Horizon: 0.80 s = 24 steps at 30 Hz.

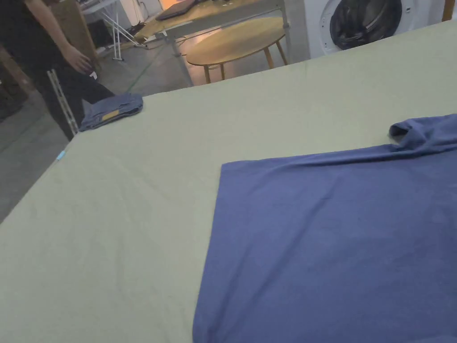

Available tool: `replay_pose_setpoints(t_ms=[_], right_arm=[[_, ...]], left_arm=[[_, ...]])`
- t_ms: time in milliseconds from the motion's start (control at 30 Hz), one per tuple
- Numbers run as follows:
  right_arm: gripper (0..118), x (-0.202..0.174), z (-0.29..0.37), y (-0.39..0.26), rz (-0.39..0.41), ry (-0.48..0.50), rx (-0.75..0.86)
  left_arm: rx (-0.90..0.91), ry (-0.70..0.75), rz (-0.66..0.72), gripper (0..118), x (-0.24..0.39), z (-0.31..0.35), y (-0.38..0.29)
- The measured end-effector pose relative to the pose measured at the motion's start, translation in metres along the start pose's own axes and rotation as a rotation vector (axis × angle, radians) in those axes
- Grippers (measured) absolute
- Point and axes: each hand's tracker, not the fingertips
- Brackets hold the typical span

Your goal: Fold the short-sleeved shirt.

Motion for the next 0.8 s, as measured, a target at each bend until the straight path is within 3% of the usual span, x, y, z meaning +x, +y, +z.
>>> replay_pose_setpoints(t_ms=[133, 167, 200, 233, 267, 400, 467, 500, 533, 600, 700, 800], right_arm=[[0, 0.017, 0.009, -0.010, -0.056, -0.091, -0.022], [7, 0.024, 0.012, -0.014, -0.074, -0.119, -0.018], [25, 0.032, 0.013, -0.018, -0.096, -0.132, -0.034], [50, 0.040, 0.012, -0.022, -0.122, -0.132, -0.061], [57, 0.047, 0.010, -0.026, -0.139, -0.125, -0.077], [57, 0.072, -0.013, -0.050, -0.140, -0.152, -0.130], [55, 0.075, -0.027, -0.057, -0.177, -0.116, -0.174], [50, 0.076, -0.034, -0.061, -0.200, -0.093, -0.184], [32, 0.075, -0.040, -0.065, -0.208, -0.081, -0.216], [13, 0.071, -0.043, -0.075, -0.196, -0.076, -0.252], [8, 0.064, -0.035, -0.074, -0.172, -0.076, -0.225], [8, 0.067, -0.027, -0.050, -0.181, -0.065, -0.160]], left_arm=[[-0.046, 0.040, -0.081, 1, 0.013, -0.005, 0.003], [-0.054, 0.035, -0.071, 1, 0.014, -0.005, 0.005], [-0.063, 0.035, -0.068, 1, 0.013, -0.004, 0.005], [-0.068, 0.034, -0.060, 1, 0.012, -0.004, 0.007], [-0.073, 0.031, -0.054, 1, 0.011, -0.005, 0.008], [-0.077, 0.023, -0.019, 1, 0.011, -0.002, 0.007], [-0.078, 0.022, -0.007, 1, 0.012, 0.000, 0.009], [-0.080, 0.021, -0.003, 1, 0.013, 0.001, 0.009], [-0.079, 0.022, 0.000, 1, 0.014, 0.002, 0.009], [-0.077, 0.024, 0.009, 1, 0.016, 0.004, 0.011], [-0.073, 0.020, 0.026, 1, 0.016, 0.014, 0.016], [0.092, 0.040, 0.009, 1, 0.019, 0.047, 0.040]])
